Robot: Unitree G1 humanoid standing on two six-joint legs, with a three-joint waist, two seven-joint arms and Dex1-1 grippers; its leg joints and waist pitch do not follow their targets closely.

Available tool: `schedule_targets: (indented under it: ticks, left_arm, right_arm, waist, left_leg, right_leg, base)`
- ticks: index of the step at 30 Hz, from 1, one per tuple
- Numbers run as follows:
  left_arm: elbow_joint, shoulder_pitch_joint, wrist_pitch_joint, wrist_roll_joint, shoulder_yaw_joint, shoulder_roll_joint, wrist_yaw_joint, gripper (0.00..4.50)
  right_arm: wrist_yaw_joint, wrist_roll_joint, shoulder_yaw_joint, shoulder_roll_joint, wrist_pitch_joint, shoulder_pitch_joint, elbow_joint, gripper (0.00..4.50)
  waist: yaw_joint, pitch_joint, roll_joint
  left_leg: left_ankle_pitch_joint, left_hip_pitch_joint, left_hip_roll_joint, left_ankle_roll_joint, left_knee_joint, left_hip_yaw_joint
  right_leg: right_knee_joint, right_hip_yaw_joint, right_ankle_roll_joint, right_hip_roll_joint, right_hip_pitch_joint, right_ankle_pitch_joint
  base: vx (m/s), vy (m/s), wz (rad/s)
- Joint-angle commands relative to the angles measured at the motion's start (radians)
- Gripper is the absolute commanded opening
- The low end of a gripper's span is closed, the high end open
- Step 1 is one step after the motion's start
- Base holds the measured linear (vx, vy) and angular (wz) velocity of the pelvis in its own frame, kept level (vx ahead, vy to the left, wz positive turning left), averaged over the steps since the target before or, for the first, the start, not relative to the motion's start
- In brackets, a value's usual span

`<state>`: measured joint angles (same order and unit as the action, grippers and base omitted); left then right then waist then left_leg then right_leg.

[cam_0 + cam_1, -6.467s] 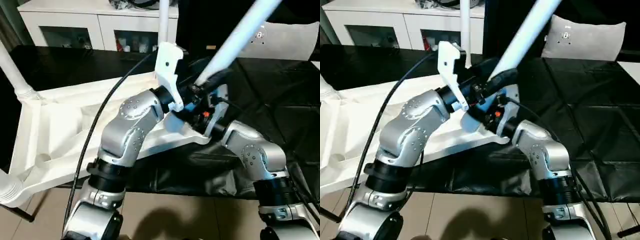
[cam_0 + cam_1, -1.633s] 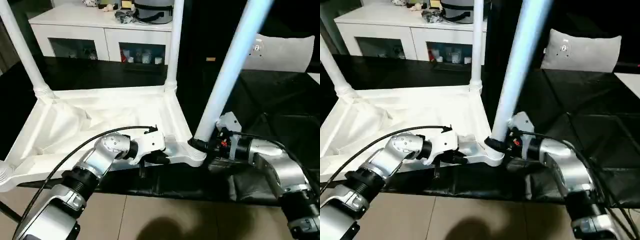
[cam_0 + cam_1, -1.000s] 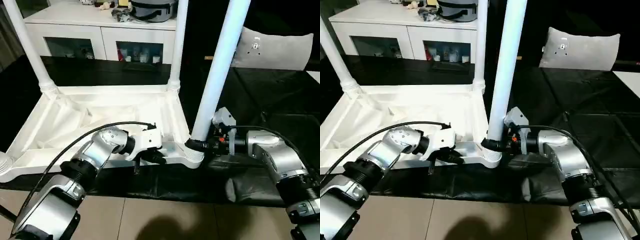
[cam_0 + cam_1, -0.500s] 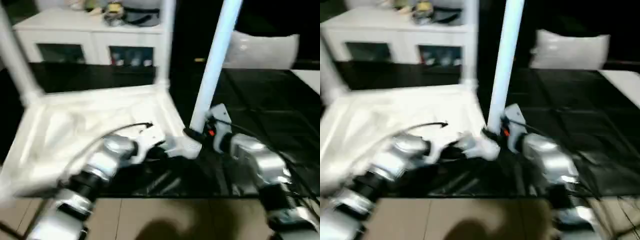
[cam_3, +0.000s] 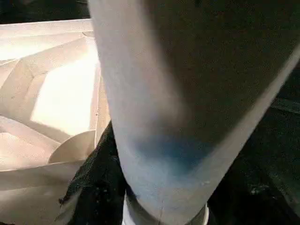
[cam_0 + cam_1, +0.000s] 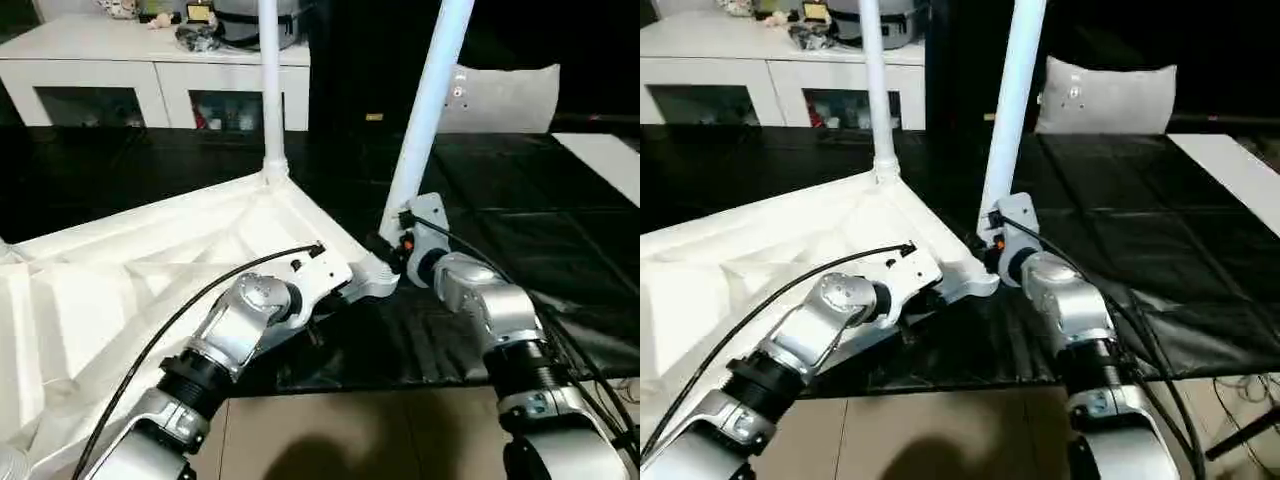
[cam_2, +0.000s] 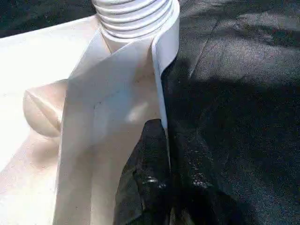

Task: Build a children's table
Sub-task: Rotate leg to tighten

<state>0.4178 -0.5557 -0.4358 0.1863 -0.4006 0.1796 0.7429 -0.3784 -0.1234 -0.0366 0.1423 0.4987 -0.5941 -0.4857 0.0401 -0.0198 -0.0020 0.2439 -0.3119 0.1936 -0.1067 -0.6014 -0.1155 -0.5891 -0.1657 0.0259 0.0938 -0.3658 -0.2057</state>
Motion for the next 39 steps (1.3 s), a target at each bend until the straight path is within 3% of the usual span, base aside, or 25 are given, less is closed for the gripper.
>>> schedule_targets:
  ticks: [1, 6, 7, 10, 11, 14, 16, 18, 20, 22, 24, 25, 26, 28, 30, 32, 33, 35, 37, 38, 39]
  left_arm:
    - [-0.012, -0.017, 0.006, 0.024, -0.032, 0.008, 0.014, 0.00]
    - [-0.014, -0.021, 0.019, 0.007, -0.019, 0.019, 0.022, 0.00]
    - [-0.015, -0.021, 0.019, 0.007, -0.019, 0.020, 0.022, 0.00]
    - [-0.014, -0.022, 0.020, 0.006, -0.017, 0.022, 0.024, 0.00]
    - [-0.014, -0.023, 0.021, 0.006, -0.017, 0.023, 0.024, 0.00]
    - [-0.012, -0.024, 0.024, 0.004, -0.016, 0.025, 0.024, 0.00]
    - [-0.009, -0.025, 0.027, 0.001, -0.016, 0.029, 0.025, 0.00]
    - [-0.009, -0.026, 0.028, 0.000, -0.015, 0.033, 0.026, 0.00]
    - [-0.009, -0.026, 0.030, -0.001, -0.014, 0.036, 0.028, 0.00]
    - [-0.005, -0.027, 0.033, -0.001, -0.012, 0.041, 0.029, 0.00]
    - [0.001, -0.030, 0.039, -0.002, -0.007, 0.047, 0.029, 0.00]
    - [0.007, -0.031, 0.046, 0.000, -0.006, 0.052, 0.030, 0.00]
    - [0.012, -0.031, 0.054, 0.003, -0.007, 0.057, 0.032, 0.00]
    - [0.018, -0.031, 0.069, 0.005, -0.009, 0.064, 0.039, 0.00]
    - [0.027, -0.031, 0.089, 0.005, -0.015, 0.074, 0.051, 0.00]
    - [0.038, -0.031, 0.133, 0.011, -0.036, 0.102, 0.089, 0.00]
    - [0.044, -0.030, 0.151, 0.012, -0.041, 0.113, 0.104, 0.00]
    - [0.049, -0.030, 0.168, 0.010, -0.043, 0.121, 0.117, 0.00]
    - [0.051, -0.027, 0.197, 0.003, -0.052, 0.137, 0.151, 0.00]
    - [0.044, -0.017, 0.237, -0.012, -0.068, 0.157, 0.212, 0.00]
    - [0.041, -0.015, 0.251, -0.017, -0.073, 0.163, 0.232, 0.00]
  right_arm:
    - [0.011, 0.014, -0.019, -0.011, 0.060, 0.042, -0.116, 1.88]
    - [0.000, 0.016, -0.016, -0.012, 0.046, 0.036, -0.122, 1.88]
    - [-0.001, 0.014, -0.014, -0.012, 0.043, 0.036, -0.124, 2.23]
    - [-0.008, 0.011, -0.010, -0.007, 0.037, 0.035, -0.129, 2.23]
    - [-0.015, 0.011, -0.009, -0.002, 0.030, 0.036, -0.129, 2.63]
    - [-0.051, 0.011, -0.014, 0.024, 0.004, 0.054, -0.108, 2.85]
    - [-0.068, 0.004, -0.011, 0.039, 0.006, 0.069, -0.080, 3.01]
    - [-0.084, 0.000, -0.008, 0.051, 0.000, 0.079, -0.064, 3.16]
    - [-0.099, -0.005, -0.004, 0.059, -0.008, 0.086, -0.053, 3.35]
    - [-0.143, -0.016, -0.004, 0.078, -0.033, 0.100, -0.029, 3.45]
    - [-0.189, -0.026, -0.005, 0.102, -0.043, 0.119, 0.007, 3.67]
    - [-0.209, -0.032, -0.004, 0.119, -0.034, 0.132, 0.034, 3.77]
    - [-0.225, -0.038, -0.003, 0.129, -0.038, 0.140, 0.049, 3.86]
    - [-0.252, -0.047, -0.002, 0.144, -0.041, 0.152, 0.073, 3.93]
    - [-0.285, -0.059, -0.004, 0.164, -0.044, 0.167, 0.100, 4.21]
    - [-0.348, -0.060, -0.013, 0.217, -0.068, 0.188, 0.130, 4.31]
    - [-0.378, -0.061, -0.009, 0.245, -0.089, 0.193, 0.138, 4.44]
    - [-0.406, -0.068, 0.002, 0.268, -0.108, 0.196, 0.144, 4.44]
    - [-0.468, -0.097, 0.022, 0.307, -0.122, 0.206, 0.178, 4.44]
    - [-0.538, -0.118, 0.026, 0.347, -0.128, 0.218, 0.216, 4.44]
    - [-0.558, -0.122, 0.025, 0.358, -0.130, 0.221, 0.224, 4.44]
  waist:
    - [0.001, 0.019, 0.009]
    - [-0.004, 0.016, 0.008]
    - [-0.004, 0.016, 0.007]
    - [-0.005, 0.016, 0.010]
    - [-0.006, 0.014, 0.011]
    - [-0.004, 0.013, 0.010]
    - [-0.001, 0.017, 0.011]
    - [0.007, 0.016, 0.014]
    - [0.013, 0.019, 0.014]
    - [0.021, 0.024, 0.011]
    - [0.030, 0.031, 0.010]
    - [0.028, 0.037, 0.006]
    - [0.032, 0.041, 0.005]
    - [0.036, 0.048, 0.009]
    - [0.037, 0.050, 0.005]
    - [0.041, 0.048, 0.007]
    - [0.046, 0.044, 0.004]
    - [0.047, 0.040, 0.004]
    - [0.050, 0.035, 0.003]
    - [0.052, 0.033, 0.011]
    - [0.052, 0.033, 0.008]
  left_leg:
    - [0.347, -0.021, 0.027, 0.011, 0.094, 0.003]
    - [0.376, -0.016, 0.026, 0.011, 0.095, 0.005]
    - [0.372, -0.018, 0.026, 0.012, 0.097, 0.005]
    - [0.366, -0.019, 0.028, 0.014, 0.099, 0.005]
    - [0.372, -0.021, 0.028, 0.014, 0.102, 0.006]
    - [0.379, -0.016, 0.028, 0.018, 0.100, 0.004]
    - [0.352, -0.022, 0.030, 0.021, 0.101, 0.004]
    - [0.299, -0.021, 0.031, 0.032, 0.101, -0.002]
    - [0.249, -0.030, 0.036, 0.036, 0.105, -0.001]
    - [0.196, -0.031, 0.038, 0.041, 0.102, -0.006]
    - [0.121, -0.030, 0.042, 0.052, 0.097, -0.010]
    - [0.049, -0.039, 0.040, 0.065, 0.092, -0.011]
    - [0.008, -0.038, 0.040, 0.074, 0.087, -0.012]
    - [-0.140, -0.039, 0.037, 0.127, 0.070, -0.013]
    - [-0.189, -0.045, 0.032, 0.166, 0.064, -0.016]
    - [-0.172, -0.047, 0.031, 0.189, 0.061, -0.021]
    - [-0.105, -0.047, 0.035, 0.186, 0.064, -0.026]
    - [-0.058, -0.045, 0.037, 0.170, 0.068, -0.029]
    - [0.020, -0.042, 0.036, 0.135, 0.074, -0.033]
    - [0.041, -0.041, 0.038, 0.125, 0.076, -0.034]
    - [0.051, -0.040, 0.038, 0.124, 0.076, -0.035]
  right_leg:
    - [0.116, 0.059, 0.035, 0.077, 0.029, -0.513]
    - [0.126, 0.054, 0.014, 0.078, 0.024, -0.562]
    - [0.127, 0.053, 0.012, 0.078, 0.026, -0.558]
    - [0.128, 0.054, 0.015, 0.079, 0.027, -0.544]
    - [0.128, 0.053, 0.016, 0.078, 0.027, -0.544]
    - [0.133, 0.055, 0.018, 0.079, 0.022, -0.556]
    - [0.128, 0.058, 0.025, 0.079, 0.029, -0.523]
    - [0.121, 0.068, 0.054, 0.080, 0.025, -0.472]
    - [0.109, 0.073, 0.076, 0.079, 0.034, -0.416]
    - [0.100, 0.079, 0.097, 0.079, 0.036, -0.358]
    - [0.086, 0.086, 0.132, 0.078, 0.035, -0.249]
    - [0.068, 0.088, 0.159, 0.073, 0.044, -0.152]
    - [0.061, 0.088, 0.173, 0.072, 0.045, -0.100]
    - [0.037, 0.089, 0.224, 0.070, 0.044, 0.098]
    - [0.030, 0.089, 0.248, 0.071, 0.046, 0.155]
    - [0.034, 0.088, 0.249, 0.073, 0.043, 0.130]
    - [0.042, 0.090, 0.236, 0.076, 0.042, 0.044]
    - [0.049, 0.089, 0.221, 0.075, 0.040, -0.028]
    - [0.065, 0.090, 0.183, 0.074, 0.038, -0.158]
    - [0.069, 0.090, 0.167, 0.073, 0.037, -0.191]
    - [0.072, 0.090, 0.159, 0.072, 0.036, -0.205]
  base:
    - [0.000, 0.000, 0.00]
    - [0.000, 0.000, 0.00]
    - [0.000, 0.000, 0.00]
    - [0.000, 0.000, 0.00]
    - [0.000, 0.000, 0.00]
    - [0.000, 0.000, 0.00]
    - [0.000, 0.000, 0.00]
    - [0.000, 0.000, 0.00]
    - [0.000, 0.000, 0.00]
    - [0.000, 0.000, 0.00]
    - [0.057, -0.008, 0.03]
    - [0.062, -0.002, 0.00]
    - [0.054, 0.006, -0.01]
    - [0.027, 0.003, -0.01]
    - [0.000, 0.000, 0.00]
    - [0.000, 0.000, 0.00]
    - [0.000, 0.000, 0.00]
    - [0.000, 0.000, 0.00]
    - [0.000, 0.000, 0.00]
    - [0.000, 0.000, 0.00]
    - [0.000, 0.000, 0.00]
